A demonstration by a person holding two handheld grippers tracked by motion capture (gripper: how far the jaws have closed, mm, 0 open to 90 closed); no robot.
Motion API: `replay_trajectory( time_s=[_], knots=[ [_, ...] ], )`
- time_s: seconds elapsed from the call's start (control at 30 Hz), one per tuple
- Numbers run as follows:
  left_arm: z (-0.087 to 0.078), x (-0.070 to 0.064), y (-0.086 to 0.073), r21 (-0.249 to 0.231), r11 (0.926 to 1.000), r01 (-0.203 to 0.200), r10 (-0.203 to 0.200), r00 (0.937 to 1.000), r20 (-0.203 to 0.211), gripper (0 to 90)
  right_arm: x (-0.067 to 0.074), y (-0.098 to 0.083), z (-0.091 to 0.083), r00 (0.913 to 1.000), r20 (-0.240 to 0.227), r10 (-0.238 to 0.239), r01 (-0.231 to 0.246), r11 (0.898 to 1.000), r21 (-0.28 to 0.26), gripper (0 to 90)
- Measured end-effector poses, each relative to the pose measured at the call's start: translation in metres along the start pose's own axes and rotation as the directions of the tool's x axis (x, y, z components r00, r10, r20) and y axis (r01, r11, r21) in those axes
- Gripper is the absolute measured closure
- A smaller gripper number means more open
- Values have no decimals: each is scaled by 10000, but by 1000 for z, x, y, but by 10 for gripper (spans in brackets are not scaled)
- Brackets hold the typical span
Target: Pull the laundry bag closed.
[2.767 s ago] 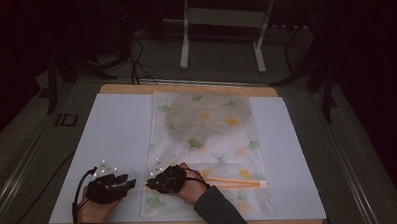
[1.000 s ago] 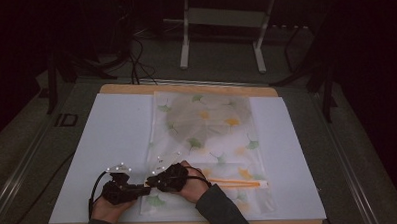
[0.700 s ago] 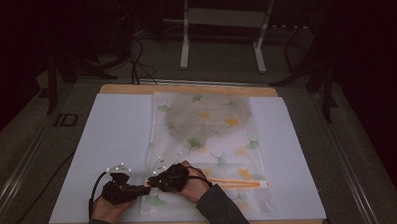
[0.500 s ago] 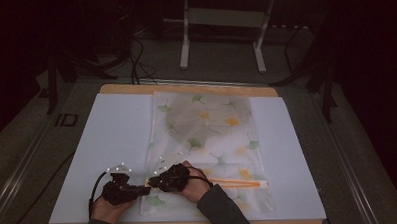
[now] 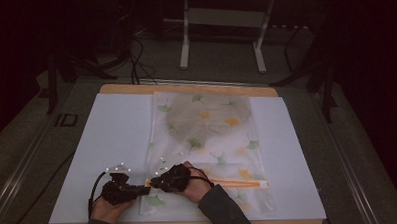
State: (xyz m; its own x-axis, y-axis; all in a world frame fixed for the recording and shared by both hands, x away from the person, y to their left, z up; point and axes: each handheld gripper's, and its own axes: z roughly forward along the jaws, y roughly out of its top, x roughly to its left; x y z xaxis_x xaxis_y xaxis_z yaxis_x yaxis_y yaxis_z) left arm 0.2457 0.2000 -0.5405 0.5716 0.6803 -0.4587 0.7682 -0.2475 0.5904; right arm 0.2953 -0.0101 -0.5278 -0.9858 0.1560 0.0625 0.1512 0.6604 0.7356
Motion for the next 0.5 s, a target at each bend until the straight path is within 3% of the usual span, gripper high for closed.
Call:
replay_trajectory(
  time_s=[0.5],
  knots=[
    [-2,1,-1,-124,9999,91,-89,9999,128,868,0,-4,-1,10000,68,-53,52,9998,214,849]
  ],
)
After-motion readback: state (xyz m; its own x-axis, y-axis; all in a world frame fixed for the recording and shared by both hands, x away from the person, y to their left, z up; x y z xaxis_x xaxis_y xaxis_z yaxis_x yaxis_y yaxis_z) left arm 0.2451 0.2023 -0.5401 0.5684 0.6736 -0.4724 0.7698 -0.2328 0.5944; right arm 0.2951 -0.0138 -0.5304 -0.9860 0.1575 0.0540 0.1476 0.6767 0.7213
